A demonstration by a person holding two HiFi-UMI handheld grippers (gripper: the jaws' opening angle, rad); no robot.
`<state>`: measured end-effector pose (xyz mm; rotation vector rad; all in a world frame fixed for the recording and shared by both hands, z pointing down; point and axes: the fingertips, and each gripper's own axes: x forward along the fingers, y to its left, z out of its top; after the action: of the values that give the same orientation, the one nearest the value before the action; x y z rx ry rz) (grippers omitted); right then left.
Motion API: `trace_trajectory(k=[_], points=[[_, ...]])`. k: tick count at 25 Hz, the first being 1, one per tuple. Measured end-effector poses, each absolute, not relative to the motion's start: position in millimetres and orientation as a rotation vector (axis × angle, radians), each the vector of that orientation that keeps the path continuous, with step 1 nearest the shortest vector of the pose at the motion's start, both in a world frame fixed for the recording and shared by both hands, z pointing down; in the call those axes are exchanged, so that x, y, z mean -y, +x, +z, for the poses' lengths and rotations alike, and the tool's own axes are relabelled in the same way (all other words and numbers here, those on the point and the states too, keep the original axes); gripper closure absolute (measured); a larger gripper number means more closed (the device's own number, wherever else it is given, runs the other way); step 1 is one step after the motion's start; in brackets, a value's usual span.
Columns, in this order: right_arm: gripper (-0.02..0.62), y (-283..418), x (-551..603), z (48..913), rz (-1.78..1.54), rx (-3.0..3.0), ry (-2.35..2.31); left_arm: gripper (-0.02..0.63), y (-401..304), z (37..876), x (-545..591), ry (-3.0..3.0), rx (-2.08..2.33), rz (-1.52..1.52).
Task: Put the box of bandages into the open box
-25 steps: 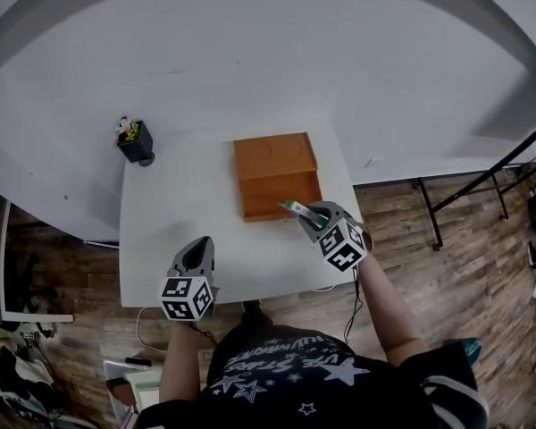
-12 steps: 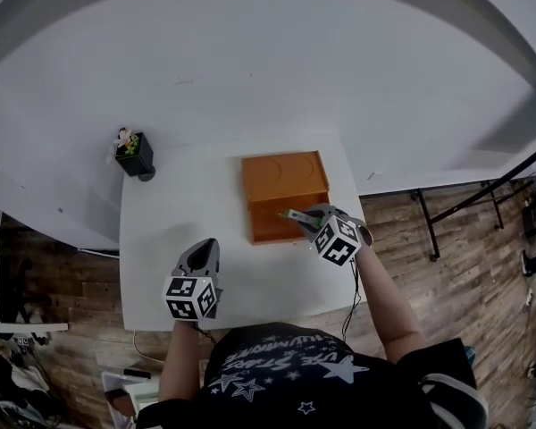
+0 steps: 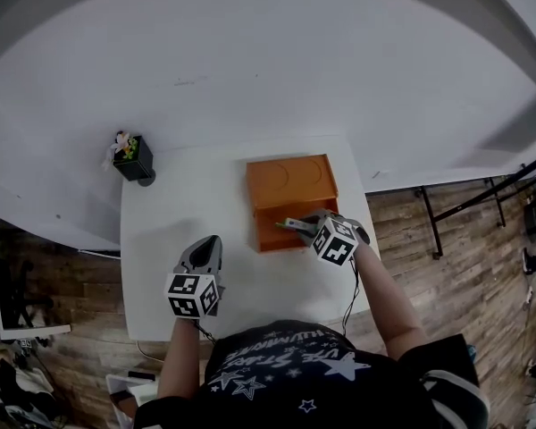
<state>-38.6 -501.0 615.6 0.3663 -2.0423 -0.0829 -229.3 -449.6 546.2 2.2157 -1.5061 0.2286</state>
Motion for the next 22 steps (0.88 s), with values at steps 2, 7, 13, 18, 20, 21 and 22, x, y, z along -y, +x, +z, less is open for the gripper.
trace_trajectory(k=[2, 7, 13, 18, 20, 21, 22], points=[[0.480, -41, 503, 620, -0.064, 2.036, 0.351, 0.586, -230, 548, 453, 2.210, 1.504, 0.230], [0.480, -43, 508, 628, -0.040, 2.015, 0.332, 0.586, -233, 554, 456, 2.186, 1.495, 0.221], [0.480, -46, 513, 631, -0.022, 2.026, 0.351, 0.586, -236, 557, 459, 2.174, 1.501, 0.215], [0.479, -44, 512, 630, -0.008, 2.045, 0.358, 0.586, -232, 556, 457, 2.181, 1.495, 0.218], [0.470, -43, 511, 630, -0.005, 2.052, 0.362, 0.586, -230, 555, 456, 2.182, 1.494, 0.215], [0.459, -42, 510, 629, -0.002, 2.054, 0.366, 0.586, -229, 554, 455, 2.181, 1.493, 0.211], [0.450, -41, 509, 628, 0.000, 2.056, 0.373, 0.586, -228, 553, 454, 2.182, 1.492, 0.204]])
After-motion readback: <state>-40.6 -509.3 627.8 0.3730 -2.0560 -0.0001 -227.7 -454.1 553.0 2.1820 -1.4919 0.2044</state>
